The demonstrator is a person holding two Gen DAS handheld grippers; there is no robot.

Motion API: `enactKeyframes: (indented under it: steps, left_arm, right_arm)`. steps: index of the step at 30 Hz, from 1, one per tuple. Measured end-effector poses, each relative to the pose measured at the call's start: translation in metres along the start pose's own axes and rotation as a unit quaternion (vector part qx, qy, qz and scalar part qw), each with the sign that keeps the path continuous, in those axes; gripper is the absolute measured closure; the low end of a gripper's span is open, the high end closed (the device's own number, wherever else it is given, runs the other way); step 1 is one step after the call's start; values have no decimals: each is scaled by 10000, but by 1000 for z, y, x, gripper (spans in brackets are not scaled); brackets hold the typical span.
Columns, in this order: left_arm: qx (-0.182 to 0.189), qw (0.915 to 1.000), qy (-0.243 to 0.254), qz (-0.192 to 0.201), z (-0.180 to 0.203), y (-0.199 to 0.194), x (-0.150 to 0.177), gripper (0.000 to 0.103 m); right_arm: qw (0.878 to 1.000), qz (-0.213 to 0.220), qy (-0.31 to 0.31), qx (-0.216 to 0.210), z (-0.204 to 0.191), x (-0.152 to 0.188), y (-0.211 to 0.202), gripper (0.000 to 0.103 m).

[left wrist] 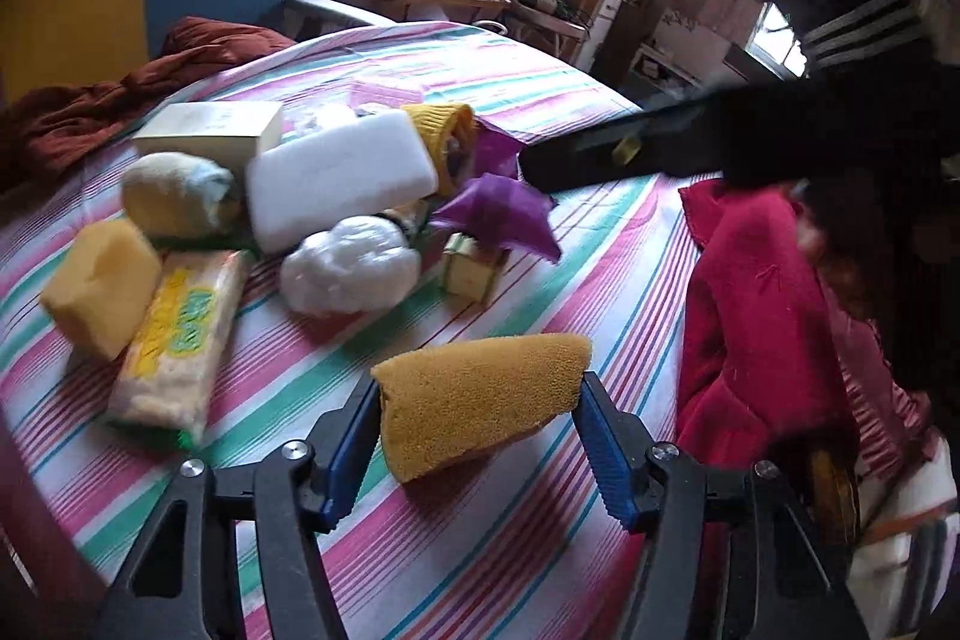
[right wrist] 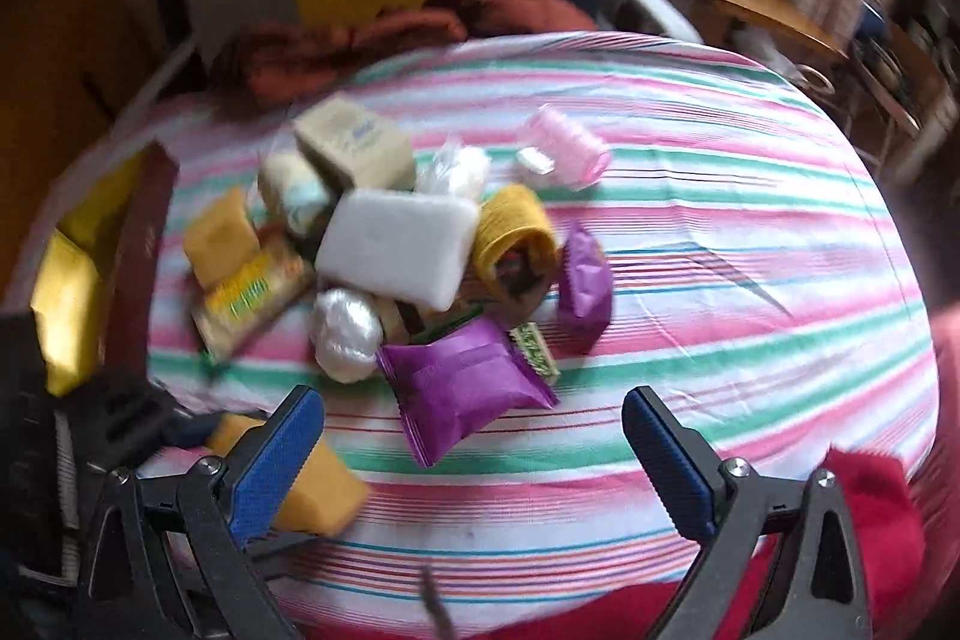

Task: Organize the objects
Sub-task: 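Reach the left tool to the tan sponge and grasp it, then grasp the purple snack packet with the right tool while the left tool holds the sponge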

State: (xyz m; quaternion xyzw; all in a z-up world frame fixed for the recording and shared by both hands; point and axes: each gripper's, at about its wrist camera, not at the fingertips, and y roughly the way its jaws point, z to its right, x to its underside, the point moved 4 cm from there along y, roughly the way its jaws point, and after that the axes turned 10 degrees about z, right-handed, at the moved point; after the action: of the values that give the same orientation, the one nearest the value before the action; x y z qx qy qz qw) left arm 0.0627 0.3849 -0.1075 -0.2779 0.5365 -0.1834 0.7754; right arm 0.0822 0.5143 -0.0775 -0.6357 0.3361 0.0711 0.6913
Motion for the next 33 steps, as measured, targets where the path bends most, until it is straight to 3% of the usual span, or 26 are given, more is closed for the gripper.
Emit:
enactKeyframes:
  steps: [5, 8, 10, 14, 19, 21, 24, 26, 28, 30, 33]
  left_arm:
    - [-151, 9998, -97, 93, -11, -20, 6, 39]
    - [-213, 9995, -199, 113, -18, -29, 9, 39]
    - [-254, 9993, -248, 138, -21, -33, 11, 39]
    - [-294, 9989, -319, 179, -25, -39, 12, 39]
    - [-350, 9984, -381, 238, -27, -45, 11, 39]
    - [-359, 9980, -404, 319, -28, -51, 10, 39]
    - [-417, 9973, -467, 384, -34, -58, 8, 39]
    - [-434, 9969, -515, 412, -36, -62, 8, 39]
    - [-463, 9968, -486, 440, -35, -65, 9, 39]
    - [-459, 9967, -475, 472, -34, -69, 9, 38]
    - [-458, 9964, -498, 514, -33, -74, 9, 38]
  right_arm:
    - [9978, -447, -455, 176, -6, -4, 25, 4]
    - [9961, -671, -533, 184, -4, -2, 38, 13]
    - [9959, -741, -499, 166, -2, 0, 42, 33]
    - [9968, -652, -447, 114, 0, 0, 37, 39]
    - [9986, -386, -359, 105, 2, -2, 19, 64]
    - [9984, -346, -410, 150, -1, -4, 16, 67]
    - [9989, -348, -280, 169, 2, -4, 20, 66]
    - [9987, -388, -217, 234, 3, -3, 22, 56]
    - [9980, -489, -201, 333, 4, 0, 23, 39]
    - [9971, -586, -184, 442, 5, 4, 28, 31]
    - [9960, -775, -51, 441, 9, 8, 36, 31]
